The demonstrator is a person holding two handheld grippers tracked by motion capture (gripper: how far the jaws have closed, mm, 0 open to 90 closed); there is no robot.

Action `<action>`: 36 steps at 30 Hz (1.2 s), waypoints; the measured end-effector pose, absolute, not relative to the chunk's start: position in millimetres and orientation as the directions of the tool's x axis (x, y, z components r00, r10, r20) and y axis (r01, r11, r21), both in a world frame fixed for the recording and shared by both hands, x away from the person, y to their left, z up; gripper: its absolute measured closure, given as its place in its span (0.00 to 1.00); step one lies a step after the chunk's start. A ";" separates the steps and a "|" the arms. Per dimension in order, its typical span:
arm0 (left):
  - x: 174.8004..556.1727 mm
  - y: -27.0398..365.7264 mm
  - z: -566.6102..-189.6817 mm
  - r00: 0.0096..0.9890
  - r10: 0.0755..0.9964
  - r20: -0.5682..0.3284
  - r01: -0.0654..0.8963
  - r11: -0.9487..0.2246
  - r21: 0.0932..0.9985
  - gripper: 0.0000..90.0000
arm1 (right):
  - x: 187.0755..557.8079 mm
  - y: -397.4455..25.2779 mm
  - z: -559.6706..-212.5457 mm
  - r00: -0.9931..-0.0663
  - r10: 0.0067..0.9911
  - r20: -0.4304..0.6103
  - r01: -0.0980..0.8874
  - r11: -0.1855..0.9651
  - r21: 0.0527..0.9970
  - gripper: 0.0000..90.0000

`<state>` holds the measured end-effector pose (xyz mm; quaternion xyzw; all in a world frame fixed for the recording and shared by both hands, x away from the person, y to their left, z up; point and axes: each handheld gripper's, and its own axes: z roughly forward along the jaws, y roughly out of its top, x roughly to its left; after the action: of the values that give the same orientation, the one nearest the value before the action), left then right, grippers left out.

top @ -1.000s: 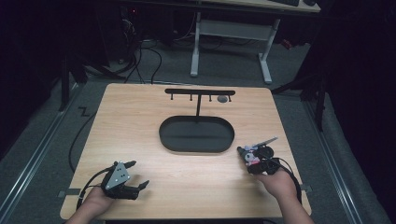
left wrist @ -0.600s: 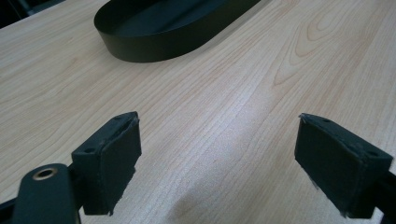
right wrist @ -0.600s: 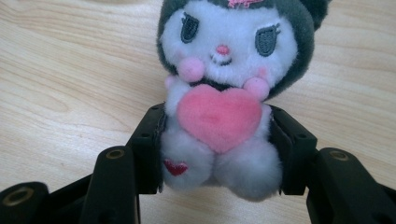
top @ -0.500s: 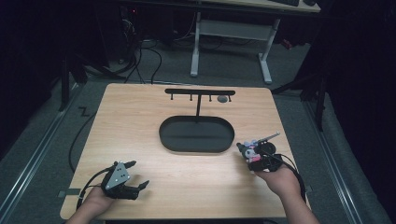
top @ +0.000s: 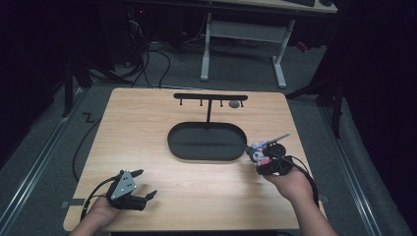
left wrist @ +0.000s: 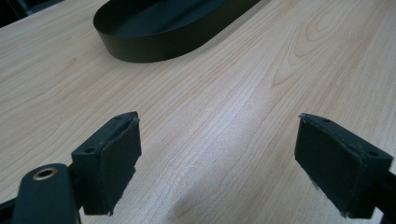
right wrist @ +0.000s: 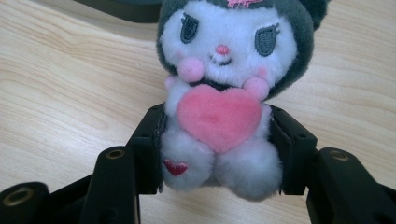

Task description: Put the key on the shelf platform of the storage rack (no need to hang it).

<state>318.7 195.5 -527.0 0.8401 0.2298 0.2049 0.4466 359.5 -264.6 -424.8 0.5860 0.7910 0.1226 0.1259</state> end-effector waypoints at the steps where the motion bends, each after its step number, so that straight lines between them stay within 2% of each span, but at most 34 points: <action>1: 318.7 195.5 -526.9 0.810 0.569 0.139 0.203 -0.496 0.844 0.17 | 360.0 -262.5 -423.2 -0.279 0.959 -0.056 0.897 0.281 0.342 0.52; 15: 319.0 195.3 -527.0 0.813 0.566 0.140 0.202 -0.498 0.843 0.17 | 372.0 -242.5 -407.3 -0.309 0.949 -0.063 0.879 0.310 0.362 0.51; 36: 318.0 195.7 -527.0 0.813 0.565 0.142 0.196 -0.495 0.846 0.17 | 405.5 -203.9 -414.0 -0.363 0.929 -0.070 0.859 0.363 0.361 0.51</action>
<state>318.0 195.7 -527.0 0.8399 0.2265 0.2054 0.4483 405.5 -203.9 -414.0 0.5488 0.8148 0.1325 0.1320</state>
